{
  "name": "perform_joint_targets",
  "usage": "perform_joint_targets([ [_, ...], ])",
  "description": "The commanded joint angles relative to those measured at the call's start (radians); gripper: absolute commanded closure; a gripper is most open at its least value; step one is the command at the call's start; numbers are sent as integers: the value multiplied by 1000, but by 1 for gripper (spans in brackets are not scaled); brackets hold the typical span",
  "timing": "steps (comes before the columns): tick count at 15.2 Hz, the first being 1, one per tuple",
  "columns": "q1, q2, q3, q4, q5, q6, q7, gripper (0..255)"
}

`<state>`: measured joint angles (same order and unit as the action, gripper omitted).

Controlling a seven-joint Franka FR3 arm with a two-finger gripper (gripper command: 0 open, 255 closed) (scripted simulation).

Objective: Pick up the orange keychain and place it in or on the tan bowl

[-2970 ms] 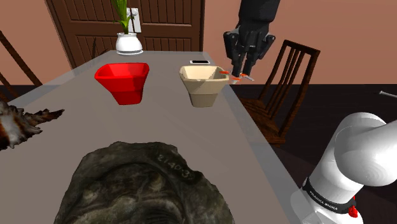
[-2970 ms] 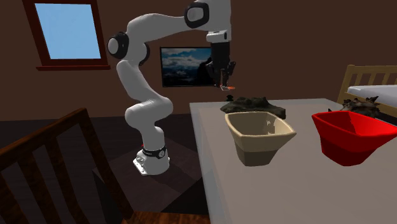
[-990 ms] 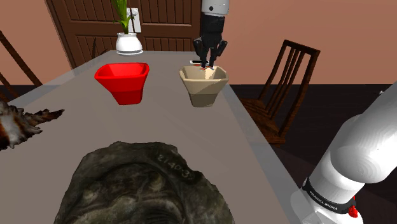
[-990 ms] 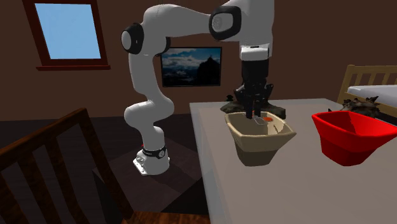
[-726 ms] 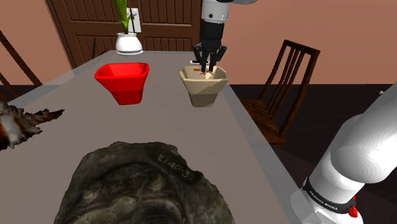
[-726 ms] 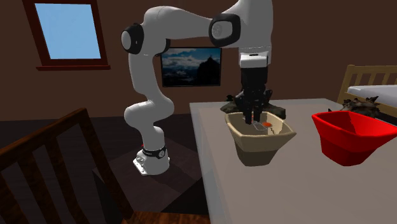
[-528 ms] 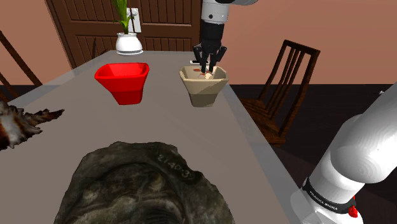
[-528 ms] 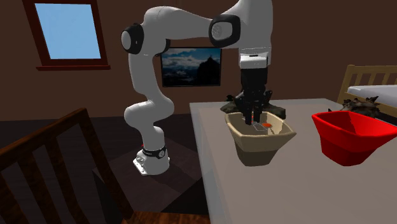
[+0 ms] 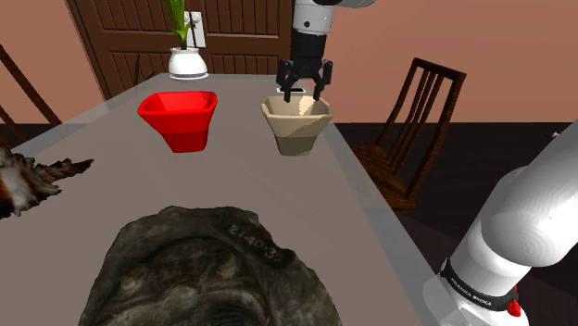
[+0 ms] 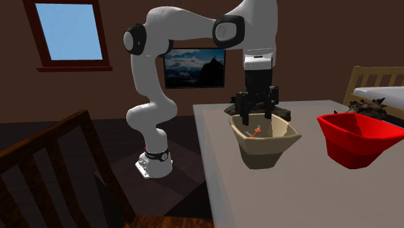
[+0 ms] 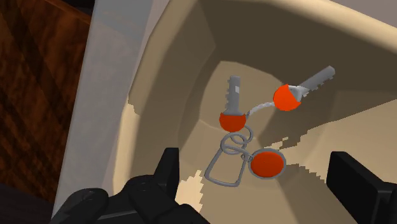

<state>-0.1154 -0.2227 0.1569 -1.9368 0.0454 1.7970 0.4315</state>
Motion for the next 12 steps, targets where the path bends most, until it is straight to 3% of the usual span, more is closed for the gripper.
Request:
perform_joint_targets([
  [1,0,0,0,0,0,0,0,0],
  [5,-2,8,-3,136,-2,-128,2,0],
  [12,-2,8,-3,136,-2,-128,2,0],
])
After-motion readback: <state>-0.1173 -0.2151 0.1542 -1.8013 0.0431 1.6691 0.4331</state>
